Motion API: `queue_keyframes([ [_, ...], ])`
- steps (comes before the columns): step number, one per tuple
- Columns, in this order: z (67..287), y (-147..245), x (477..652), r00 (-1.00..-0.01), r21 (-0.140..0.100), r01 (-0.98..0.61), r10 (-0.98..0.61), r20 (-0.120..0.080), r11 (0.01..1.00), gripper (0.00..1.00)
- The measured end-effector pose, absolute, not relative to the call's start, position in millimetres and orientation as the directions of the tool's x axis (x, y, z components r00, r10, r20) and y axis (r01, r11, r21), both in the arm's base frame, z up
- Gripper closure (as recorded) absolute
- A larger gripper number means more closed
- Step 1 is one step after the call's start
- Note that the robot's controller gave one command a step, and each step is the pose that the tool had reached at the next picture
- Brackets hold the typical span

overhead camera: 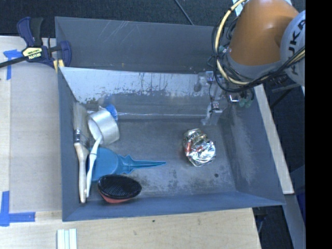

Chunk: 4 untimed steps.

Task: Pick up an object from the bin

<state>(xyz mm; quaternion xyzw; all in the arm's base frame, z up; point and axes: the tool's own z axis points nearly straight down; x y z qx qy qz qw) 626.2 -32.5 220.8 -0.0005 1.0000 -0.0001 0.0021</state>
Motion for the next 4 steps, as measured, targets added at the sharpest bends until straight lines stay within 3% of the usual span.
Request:
queue_keyframes([
  [1, 221, -32, 626.2, -1.000, 0.000, -0.001, -0.001, -0.004, 1.000, 0.00],
  [2, 170, -10, 620.2, -1.000, 0.001, -0.010, -0.010, -0.004, 1.000, 0.00],
  [3, 151, -38, 608.9, -0.984, -0.004, -0.177, -0.177, -0.013, 0.984, 0.00],
  [4, 131, -53, 601.2, -0.986, -0.004, -0.167, -0.167, -0.017, 0.986, 0.00],
])
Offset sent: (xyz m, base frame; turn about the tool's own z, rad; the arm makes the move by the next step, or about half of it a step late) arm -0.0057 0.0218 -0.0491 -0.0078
